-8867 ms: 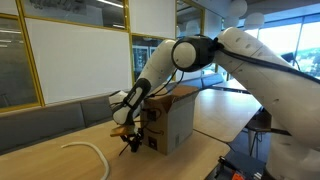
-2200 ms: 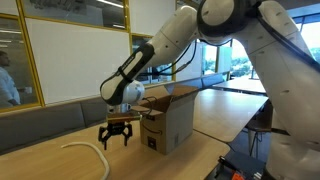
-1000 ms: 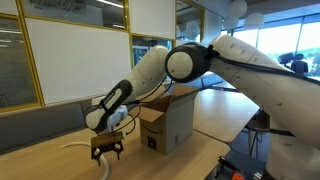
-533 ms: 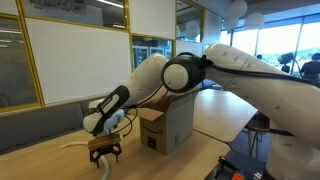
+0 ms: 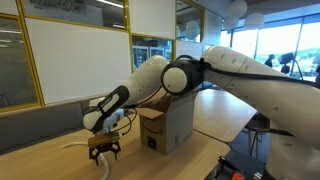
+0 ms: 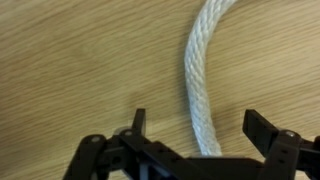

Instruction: Pick up the toy, measuring tapes and the white rope from the table and put them in the box.

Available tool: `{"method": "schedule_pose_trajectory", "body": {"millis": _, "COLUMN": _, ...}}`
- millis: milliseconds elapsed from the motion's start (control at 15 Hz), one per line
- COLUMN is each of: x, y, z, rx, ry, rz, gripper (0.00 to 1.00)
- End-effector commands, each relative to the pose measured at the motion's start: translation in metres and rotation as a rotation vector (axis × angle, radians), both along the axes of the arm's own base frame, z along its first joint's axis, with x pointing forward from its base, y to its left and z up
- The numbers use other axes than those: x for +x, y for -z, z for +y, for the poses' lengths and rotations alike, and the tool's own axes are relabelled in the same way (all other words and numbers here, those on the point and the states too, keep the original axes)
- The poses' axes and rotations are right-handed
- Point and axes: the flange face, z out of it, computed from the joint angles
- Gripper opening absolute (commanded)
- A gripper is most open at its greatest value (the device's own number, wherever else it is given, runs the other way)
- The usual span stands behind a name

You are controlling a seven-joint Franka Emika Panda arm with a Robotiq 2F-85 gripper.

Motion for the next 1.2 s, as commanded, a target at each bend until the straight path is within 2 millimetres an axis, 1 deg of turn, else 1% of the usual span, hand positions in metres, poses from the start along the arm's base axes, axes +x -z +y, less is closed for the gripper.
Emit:
{"method": "schedule_pose_trajectory", "body": {"millis": 0, "x": 0.012, "y": -0.0071, "z": 0.0007, "rx": 0.037, "ry": 0.012, "rz": -0.012, "gripper": 1.0}}
{"method": "schedule_pose_trajectory", "body": {"millis": 200, "x": 0.014, "y": -0.0087, "z": 0.0004, "rx": 0.055, "ry": 0.016, "rz": -0.011, "gripper": 1.0}}
{"method": "schedule_pose_trajectory", "body": {"millis": 933, "x": 0.0169, "y": -0.0045, "z": -0.0045, "rx": 0.1, "ry": 0.039, "rz": 0.012, "gripper": 1.0}}
{"method": "schedule_pose_trajectory", "body": {"millis": 1000, "x": 0.017, "y": -0.0045, "z": -0.0052, "rx": 0.102, "ry": 0.039, "rz": 0.011, "gripper": 0.75}}
{"method": "schedule_pose_trajectory", "body": {"millis": 1067, "x": 0.0172, "y": -0.0041, "z": -0.0056, "rx": 0.104, "ry": 0.039, "rz": 0.011, "gripper": 0.74}}
{"method": "schedule_pose_trajectory", "body": {"millis": 1133, "x": 0.0172, "y": -0.0039, "z": -0.0059, "rx": 0.106, "ry": 0.038, "rz": 0.012, "gripper": 0.68}}
